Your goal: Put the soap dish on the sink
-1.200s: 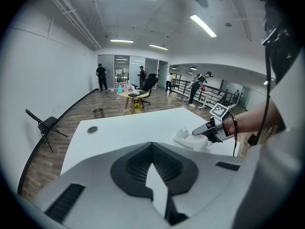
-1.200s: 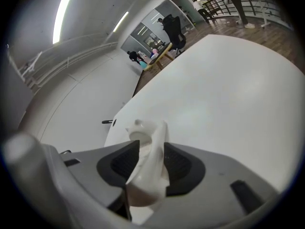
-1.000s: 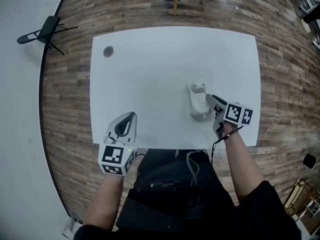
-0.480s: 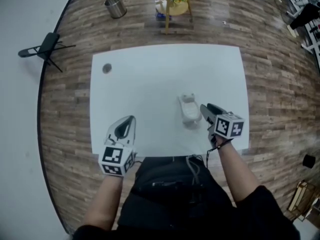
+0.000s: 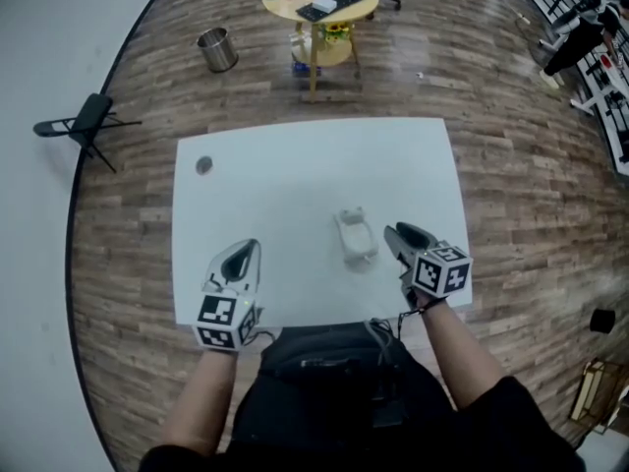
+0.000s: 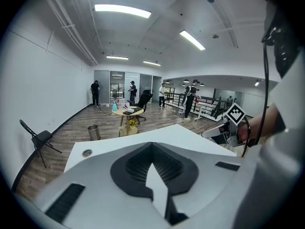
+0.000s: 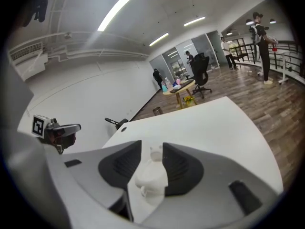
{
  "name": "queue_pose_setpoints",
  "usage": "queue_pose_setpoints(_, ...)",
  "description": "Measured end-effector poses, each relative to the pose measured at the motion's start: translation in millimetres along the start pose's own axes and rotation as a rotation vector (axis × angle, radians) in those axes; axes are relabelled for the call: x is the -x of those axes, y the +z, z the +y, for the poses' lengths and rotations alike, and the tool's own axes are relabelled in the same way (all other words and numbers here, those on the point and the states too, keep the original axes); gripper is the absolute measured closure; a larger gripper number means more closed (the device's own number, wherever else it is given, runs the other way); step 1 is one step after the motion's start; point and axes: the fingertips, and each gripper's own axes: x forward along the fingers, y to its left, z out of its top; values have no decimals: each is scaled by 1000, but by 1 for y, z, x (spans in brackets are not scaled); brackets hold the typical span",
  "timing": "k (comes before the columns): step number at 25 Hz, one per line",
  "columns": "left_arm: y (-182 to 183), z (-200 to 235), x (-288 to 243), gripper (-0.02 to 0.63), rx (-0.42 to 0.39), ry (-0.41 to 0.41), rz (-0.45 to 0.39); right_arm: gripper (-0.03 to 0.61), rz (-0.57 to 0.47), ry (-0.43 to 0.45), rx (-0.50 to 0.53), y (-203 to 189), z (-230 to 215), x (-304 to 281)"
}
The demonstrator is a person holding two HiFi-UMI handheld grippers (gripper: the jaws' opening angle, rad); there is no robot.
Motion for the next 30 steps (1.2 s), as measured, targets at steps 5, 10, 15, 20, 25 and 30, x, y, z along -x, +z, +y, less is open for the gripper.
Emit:
queue_pose_setpoints(5,6,-5,2,624,5,-3,-27,443,4,-15,97,-1,11,13)
queue_pose_setpoints(10,10,-6,2,624,6,-5,-38,451,-49,-19,180,12,23,25)
queue_pose_setpoints(15,15,-12,4,624,-3,-8,-49,456,-121,-10,237,26,31,40)
queue_pose_setpoints(20,19,-9,5,624,-9,-3,-57,460,-162,13,271,34,39,46)
queue_pose_setpoints(25,19,-12,2,624,-7,-2,-55,463,-188,18,306,37,42,50)
queue_pose_setpoints(30,19,-16,-1,624,-9,-12,-53,488,-206,7,325,38,43,54)
